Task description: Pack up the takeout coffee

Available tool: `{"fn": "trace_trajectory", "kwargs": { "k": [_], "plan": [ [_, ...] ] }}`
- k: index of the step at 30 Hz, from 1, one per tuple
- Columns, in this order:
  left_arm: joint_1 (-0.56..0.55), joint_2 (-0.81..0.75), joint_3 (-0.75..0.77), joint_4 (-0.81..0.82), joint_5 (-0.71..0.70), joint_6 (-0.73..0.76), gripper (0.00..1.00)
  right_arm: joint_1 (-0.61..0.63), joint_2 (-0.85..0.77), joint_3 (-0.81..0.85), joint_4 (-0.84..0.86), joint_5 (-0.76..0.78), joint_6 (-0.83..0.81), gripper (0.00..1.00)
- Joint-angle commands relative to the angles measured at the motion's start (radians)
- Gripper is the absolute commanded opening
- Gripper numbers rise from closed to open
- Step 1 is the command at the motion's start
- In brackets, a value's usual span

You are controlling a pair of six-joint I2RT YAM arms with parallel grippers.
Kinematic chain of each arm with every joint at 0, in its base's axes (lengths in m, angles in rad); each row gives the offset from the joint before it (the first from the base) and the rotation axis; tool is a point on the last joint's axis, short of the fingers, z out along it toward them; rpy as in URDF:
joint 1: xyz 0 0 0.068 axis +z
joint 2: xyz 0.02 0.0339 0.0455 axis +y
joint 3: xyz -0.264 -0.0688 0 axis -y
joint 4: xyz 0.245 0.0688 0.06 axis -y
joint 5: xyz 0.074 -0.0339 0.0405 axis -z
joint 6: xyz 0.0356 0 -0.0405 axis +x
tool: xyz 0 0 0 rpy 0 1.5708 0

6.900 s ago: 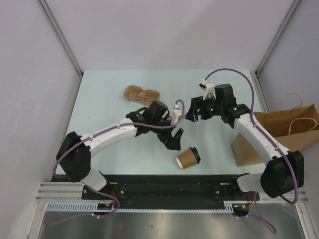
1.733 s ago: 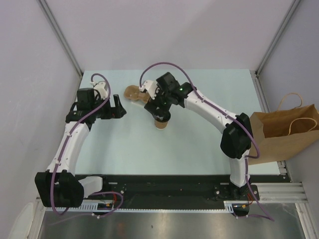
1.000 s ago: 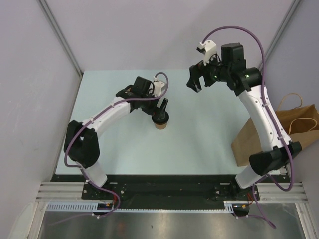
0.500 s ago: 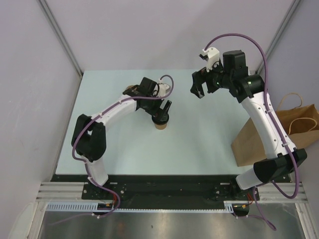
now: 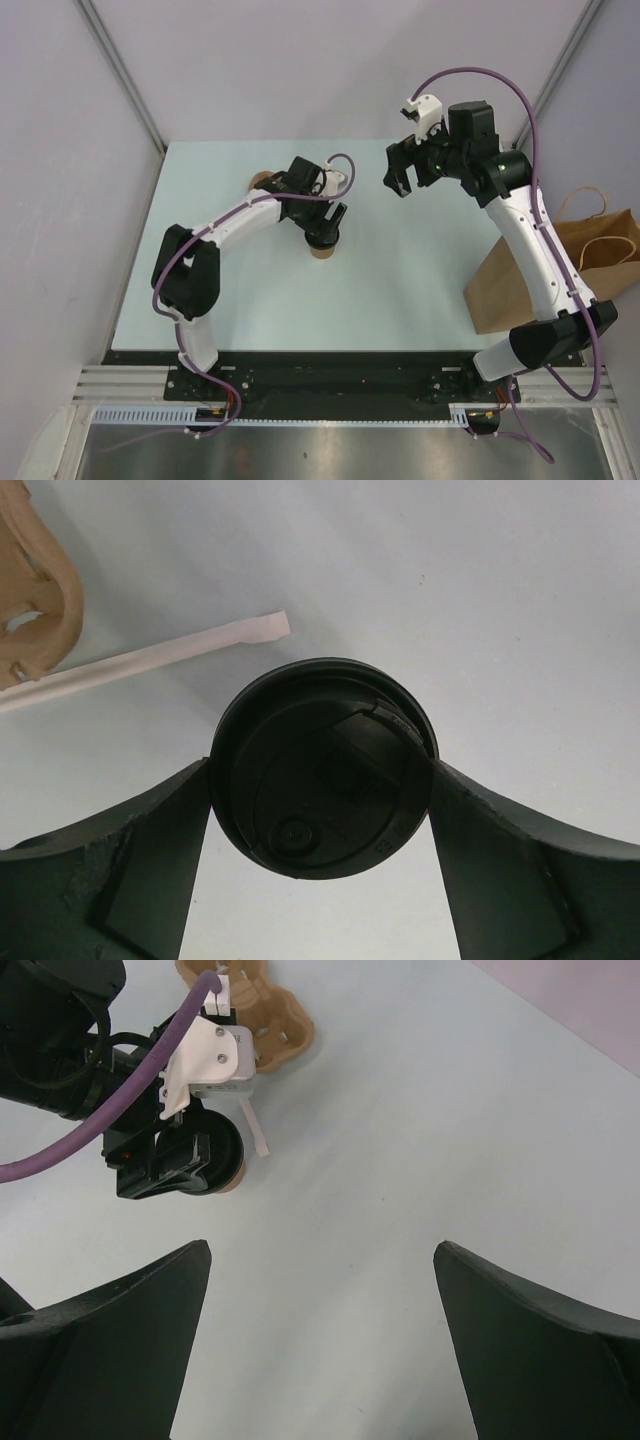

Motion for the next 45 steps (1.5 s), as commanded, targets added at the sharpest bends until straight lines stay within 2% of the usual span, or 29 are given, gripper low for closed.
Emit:
{"fn": "trace_trajectory", "kwargs": {
  "k": [1, 4, 9, 12, 15, 19, 21, 25, 30, 37, 40, 41, 45],
  "plan": [
    [-0.010, 0.006, 0.035, -0.006, -0.026, 0.019, 0.82, -0.006, -0.046, -0.011, 0.022, 0.014, 0.002, 1.00],
    [-0.010, -0.021, 0.035, -0.009, -0.035, 0.019, 0.71, -0.009, -0.054, -0.016, 0.024, 0.017, 0.000, 1.00],
    [0.039, -0.078, 0.048, -0.087, -0.040, 0.035, 0.62, -0.010, -0.060, -0.007, 0.024, 0.012, -0.011, 1.00],
    [0.166, -0.138, 0.025, -0.125, -0.034, 0.059, 0.54, -0.009, -0.056, 0.005, 0.025, 0.007, -0.017, 1.00],
    [0.270, -0.188, -0.007, -0.144, -0.037, 0.099, 0.53, -0.009, -0.054, 0.018, 0.016, -0.009, -0.023, 1.00],
    [0.502, -0.198, -0.014, -0.147, -0.032, 0.160, 0.51, -0.012, -0.056, 0.024, 0.015, -0.011, -0.021, 1.00],
    [0.614, -0.187, -0.019, -0.125, -0.027, 0.190, 0.51, -0.015, -0.057, 0.025, 0.013, -0.009, -0.021, 1.00],
    [0.722, -0.135, 0.002, -0.106, -0.012, 0.211, 0.52, -0.019, -0.054, 0.025, 0.013, -0.009, -0.017, 1.00],
    [0.768, -0.124, -0.036, -0.041, 0.009, 0.202, 0.54, -0.018, -0.043, 0.033, 0.008, -0.016, -0.006, 1.00],
    [0.769, -0.120, -0.119, 0.025, 0.009, 0.190, 0.56, -0.018, -0.039, 0.036, -0.001, -0.016, -0.003, 1.00],
    [0.769, -0.120, -0.151, 0.033, 0.014, 0.187, 0.64, -0.019, -0.043, 0.039, -0.005, -0.019, -0.004, 1.00],
    [0.769, -0.121, -0.156, 0.030, 0.015, 0.185, 0.73, -0.019, -0.043, 0.042, -0.008, -0.022, -0.006, 1.00],
    [0.769, -0.142, -0.166, 0.026, 0.008, 0.179, 0.86, -0.019, -0.048, 0.065, -0.018, -0.040, -0.011, 1.00]
  ]
}}
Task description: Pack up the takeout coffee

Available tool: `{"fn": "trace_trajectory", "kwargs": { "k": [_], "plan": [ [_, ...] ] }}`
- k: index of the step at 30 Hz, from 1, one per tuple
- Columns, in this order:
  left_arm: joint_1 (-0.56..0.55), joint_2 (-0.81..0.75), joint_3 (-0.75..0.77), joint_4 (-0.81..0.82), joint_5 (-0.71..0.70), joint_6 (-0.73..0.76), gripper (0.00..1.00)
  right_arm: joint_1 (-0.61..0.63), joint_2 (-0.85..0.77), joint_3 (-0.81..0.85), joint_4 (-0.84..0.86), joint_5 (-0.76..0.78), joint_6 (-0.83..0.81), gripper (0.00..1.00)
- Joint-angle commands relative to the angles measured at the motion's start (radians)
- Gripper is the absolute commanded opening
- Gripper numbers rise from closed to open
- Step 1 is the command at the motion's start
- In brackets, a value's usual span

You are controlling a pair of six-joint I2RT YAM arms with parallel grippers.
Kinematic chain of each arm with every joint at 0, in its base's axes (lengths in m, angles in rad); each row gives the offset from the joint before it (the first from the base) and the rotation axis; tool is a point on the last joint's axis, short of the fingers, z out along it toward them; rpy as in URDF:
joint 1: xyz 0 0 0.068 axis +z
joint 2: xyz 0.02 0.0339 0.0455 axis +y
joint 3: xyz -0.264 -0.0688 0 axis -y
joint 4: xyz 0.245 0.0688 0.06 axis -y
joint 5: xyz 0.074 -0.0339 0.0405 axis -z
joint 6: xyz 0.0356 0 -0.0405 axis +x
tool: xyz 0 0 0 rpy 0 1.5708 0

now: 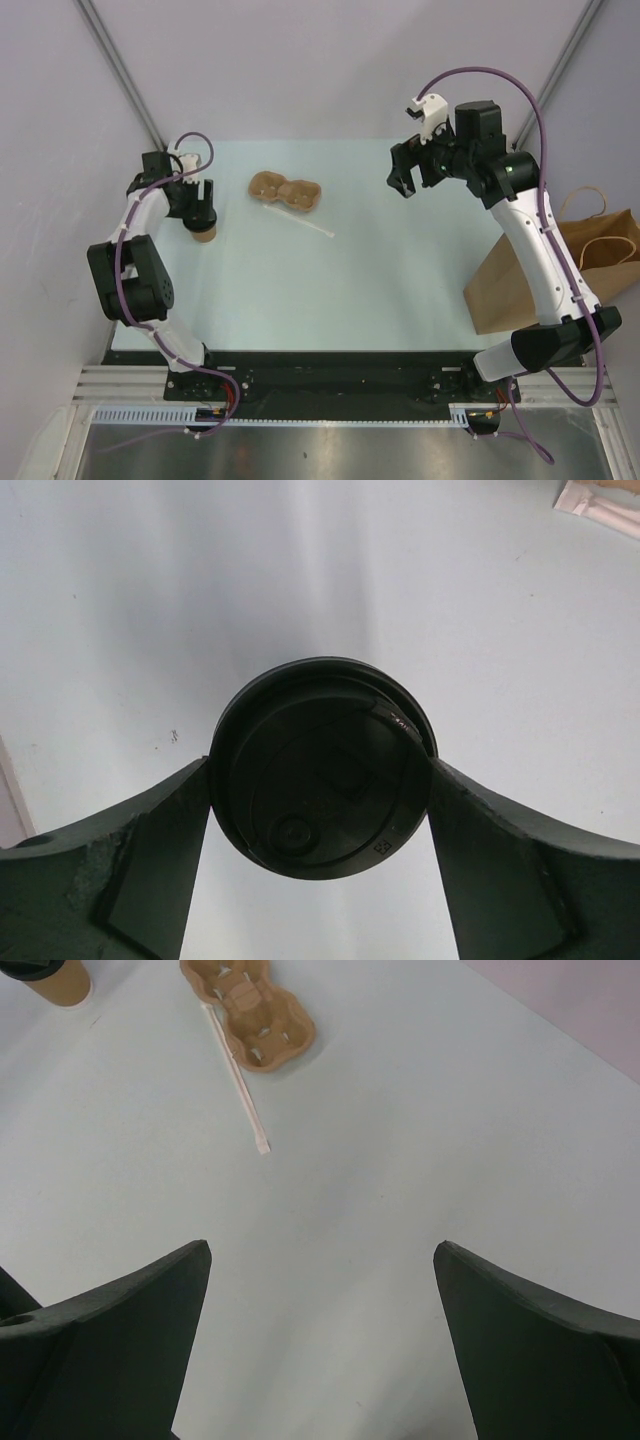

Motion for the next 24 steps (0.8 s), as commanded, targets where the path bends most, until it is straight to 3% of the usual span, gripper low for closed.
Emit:
{"fn": "trace_trajectory", "kwargs": {
  "k": [1, 2, 20, 24],
  "plan": [
    [0.003, -0.027, -0.022, 0.002, 0.015, 0.000, 0.90, -0.003, -0.026, 0.078, -0.008, -0.032, -0.003, 1.00],
    [0.003, -0.033, -0.018, -0.001, 0.014, 0.000, 0.99, -0.004, -0.026, 0.087, -0.012, -0.034, -0.001, 1.00],
    [0.034, -0.058, 0.127, -0.111, 0.012, 0.022, 1.00, -0.023, -0.104, 0.133, -0.124, 0.038, -0.029, 1.00],
    [0.034, -0.096, 0.182, -0.131, 0.070, 0.008, 0.99, -0.027, -0.110, 0.173, -0.192, 0.087, -0.043, 1.00]
  ]
}}
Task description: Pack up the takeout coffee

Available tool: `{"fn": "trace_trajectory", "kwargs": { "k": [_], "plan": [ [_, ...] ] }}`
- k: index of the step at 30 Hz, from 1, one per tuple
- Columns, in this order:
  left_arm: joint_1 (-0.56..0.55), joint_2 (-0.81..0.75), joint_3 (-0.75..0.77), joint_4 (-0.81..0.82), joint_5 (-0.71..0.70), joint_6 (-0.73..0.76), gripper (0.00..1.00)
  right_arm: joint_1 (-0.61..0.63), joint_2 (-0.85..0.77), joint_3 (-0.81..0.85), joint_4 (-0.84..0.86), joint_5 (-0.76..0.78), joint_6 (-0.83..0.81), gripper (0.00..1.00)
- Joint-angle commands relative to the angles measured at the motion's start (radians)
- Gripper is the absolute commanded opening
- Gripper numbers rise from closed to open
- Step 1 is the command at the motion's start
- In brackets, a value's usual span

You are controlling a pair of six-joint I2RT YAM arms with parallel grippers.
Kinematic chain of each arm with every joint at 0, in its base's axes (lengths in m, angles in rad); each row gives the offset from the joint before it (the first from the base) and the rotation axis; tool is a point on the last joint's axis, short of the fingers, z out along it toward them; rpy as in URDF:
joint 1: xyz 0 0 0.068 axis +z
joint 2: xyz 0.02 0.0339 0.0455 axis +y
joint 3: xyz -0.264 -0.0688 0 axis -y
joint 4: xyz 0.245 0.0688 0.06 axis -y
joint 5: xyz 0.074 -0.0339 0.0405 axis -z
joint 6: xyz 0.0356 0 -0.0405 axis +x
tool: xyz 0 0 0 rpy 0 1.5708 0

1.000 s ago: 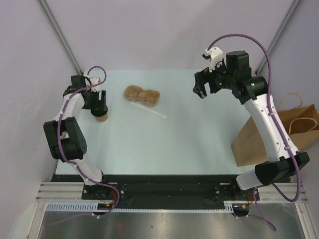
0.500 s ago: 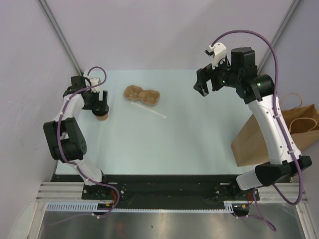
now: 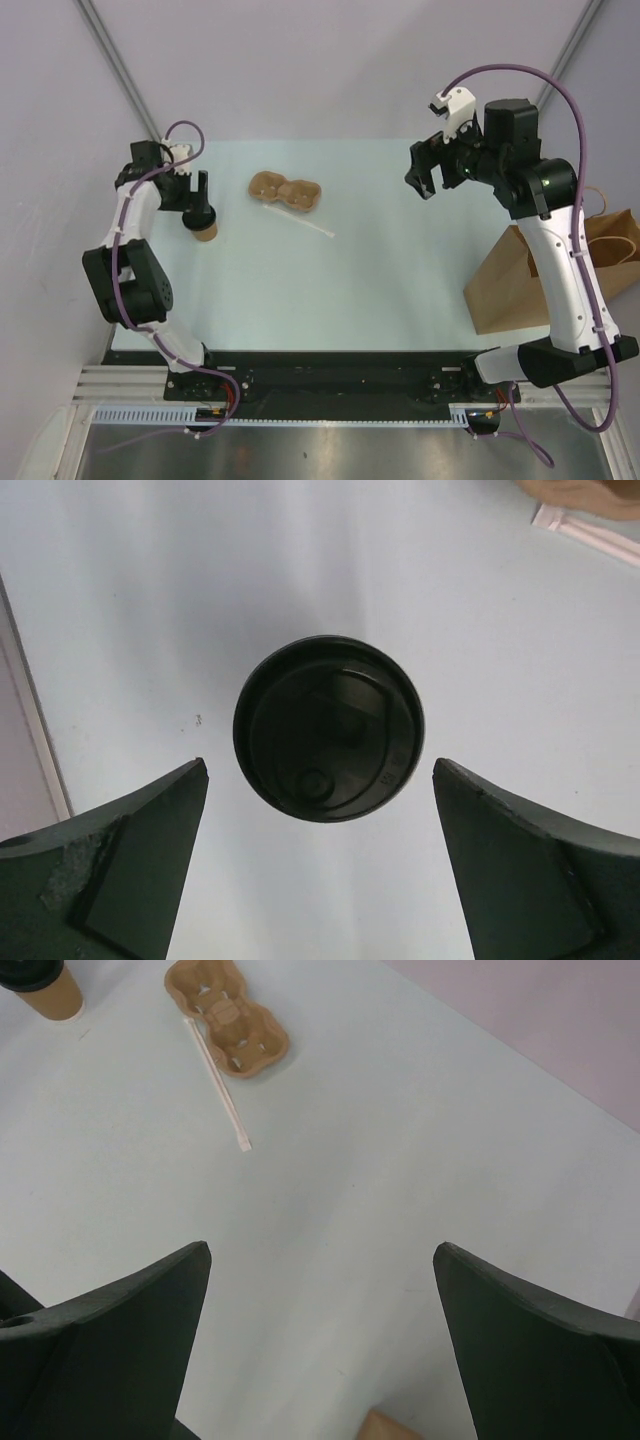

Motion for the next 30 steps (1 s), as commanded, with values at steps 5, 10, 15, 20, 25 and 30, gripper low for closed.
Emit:
{"fn": "trace_trajectory", "kwargs": {
  "k": [5, 10, 15, 20, 25, 30],
  "plan": [
    [-0.041, -0.255, 0.111, 0.053, 0.153, -0.005, 1.00, -0.014, -0.107, 0.060, -0.189, 0.136, -0.040, 0.99],
    [-0.202, -0.328, 0.140, 0.049, 0.124, 0.015, 1.00, -0.101, -0.233, -0.026, -0.338, 0.210, -0.089, 0.97],
    [-0.382, -0.321, 0.149, 0.088, 0.093, -0.007, 1.00, -0.146, -0.313, -0.038, -0.500, 0.277, -0.123, 0.87],
    [-0.469, -0.270, 0.197, 0.111, 0.077, -0.027, 0.99, -0.169, -0.361, -0.132, -0.533, 0.441, -0.118, 0.79],
    [-0.488, -0.250, 0.234, 0.119, 0.075, -0.039, 0.99, -0.180, -0.356, -0.261, -0.537, 0.562, -0.112, 0.67],
    [-0.488, -0.278, 0.194, 0.139, 0.051, -0.037, 0.99, -0.213, -0.364, -0.350, -0.536, 0.558, -0.085, 0.62]
  ]
}}
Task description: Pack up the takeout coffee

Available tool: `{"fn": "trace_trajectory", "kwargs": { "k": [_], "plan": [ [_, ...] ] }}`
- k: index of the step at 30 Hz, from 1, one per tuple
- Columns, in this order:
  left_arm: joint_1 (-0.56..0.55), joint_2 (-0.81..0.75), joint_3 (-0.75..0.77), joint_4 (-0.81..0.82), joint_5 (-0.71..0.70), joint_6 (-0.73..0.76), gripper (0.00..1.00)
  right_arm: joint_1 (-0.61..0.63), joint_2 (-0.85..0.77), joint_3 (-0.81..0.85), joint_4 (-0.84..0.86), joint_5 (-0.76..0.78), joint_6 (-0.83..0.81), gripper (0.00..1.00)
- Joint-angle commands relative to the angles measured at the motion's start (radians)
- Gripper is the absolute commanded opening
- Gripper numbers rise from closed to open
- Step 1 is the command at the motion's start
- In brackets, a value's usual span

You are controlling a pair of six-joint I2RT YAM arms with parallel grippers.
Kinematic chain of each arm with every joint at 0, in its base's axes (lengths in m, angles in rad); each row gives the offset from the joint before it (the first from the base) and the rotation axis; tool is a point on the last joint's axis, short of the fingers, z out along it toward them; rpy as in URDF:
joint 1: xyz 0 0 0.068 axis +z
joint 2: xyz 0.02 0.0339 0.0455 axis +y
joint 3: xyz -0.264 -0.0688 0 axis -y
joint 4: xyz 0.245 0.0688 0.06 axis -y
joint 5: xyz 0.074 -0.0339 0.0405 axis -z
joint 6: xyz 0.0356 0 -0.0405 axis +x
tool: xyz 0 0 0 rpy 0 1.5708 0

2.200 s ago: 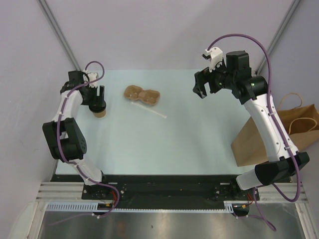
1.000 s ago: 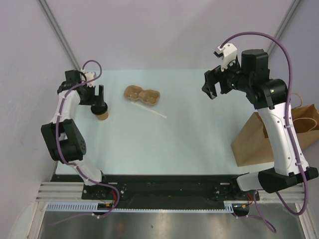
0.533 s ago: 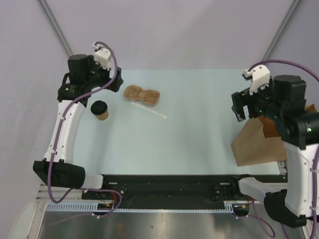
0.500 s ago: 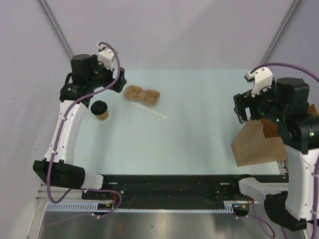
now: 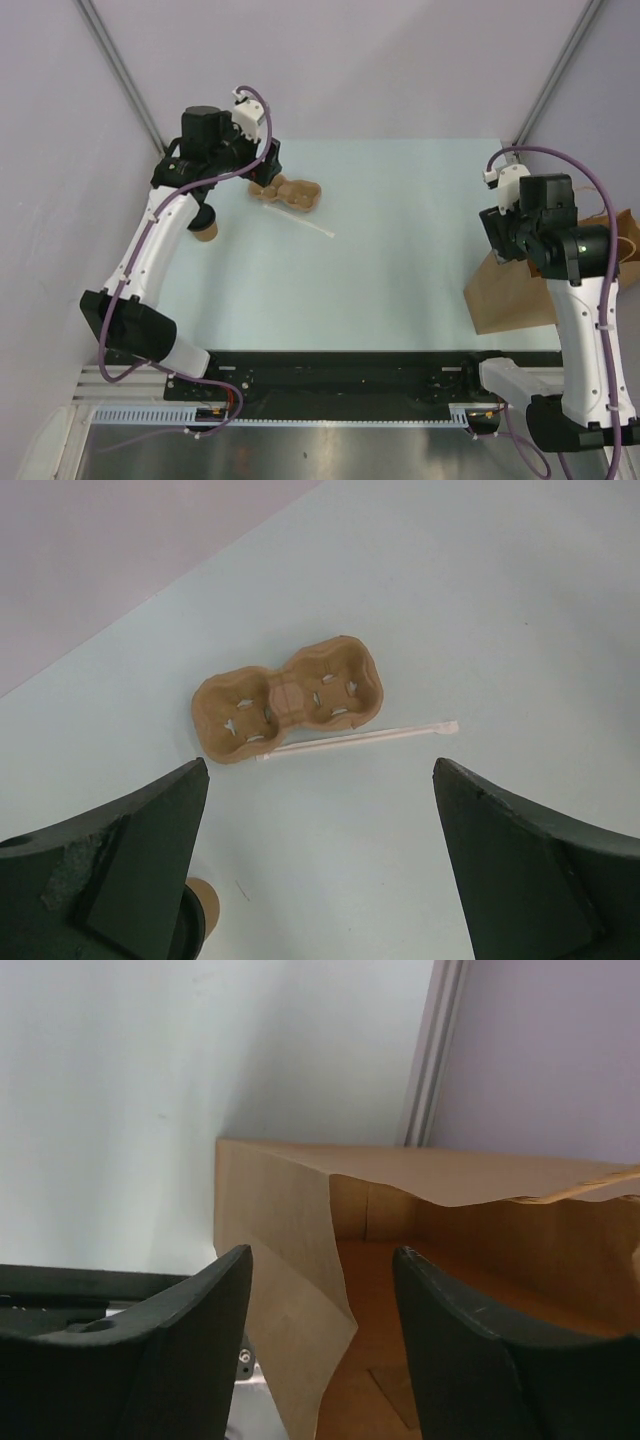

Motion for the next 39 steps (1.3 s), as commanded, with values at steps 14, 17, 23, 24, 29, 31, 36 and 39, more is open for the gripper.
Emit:
{"fn": "trace_trajectory", "kwargs": {
  "k": [14, 17, 23, 24, 29, 31, 36, 39],
  "plan": [
    [-0.004, -0.047, -0.005, 0.029, -0.078, -0.045, 0.99, 0.125, 0.139, 0.115, -0.099, -0.378, -0.098, 0.00],
    [-0.004, -0.029, 0.014, -0.001, -0.090, -0.048, 1.00, 0.290, 0.158, 0.153, -0.072, -0.388, -0.106, 0.00],
    [0.008, 0.013, 0.047, -0.061, -0.096, -0.071, 0.99, 0.481, 0.199, 0.119, -0.033, -0.461, -0.105, 0.00],
    [0.013, 0.017, 0.054, -0.067, -0.092, -0.082, 0.99, 0.522, 0.204, 0.110, -0.025, -0.471, -0.112, 0.00],
    [0.027, 0.031, 0.063, -0.080, -0.090, -0.099, 0.99, 0.637, 0.224, 0.119, -0.011, -0.455, -0.123, 0.00],
    [0.028, 0.037, 0.060, -0.084, -0.091, -0.105, 1.00, 0.666, 0.222, 0.125, 0.009, -0.451, -0.124, 0.00],
    [0.028, 0.056, 0.058, -0.094, -0.069, -0.119, 1.00, 0.690, 0.225, 0.171, 0.035, -0.414, -0.135, 0.65],
    [0.028, 0.063, 0.071, -0.104, -0.046, -0.119, 1.00, 0.690, 0.215, 0.242, 0.044, -0.417, -0.141, 1.00]
  ]
}}
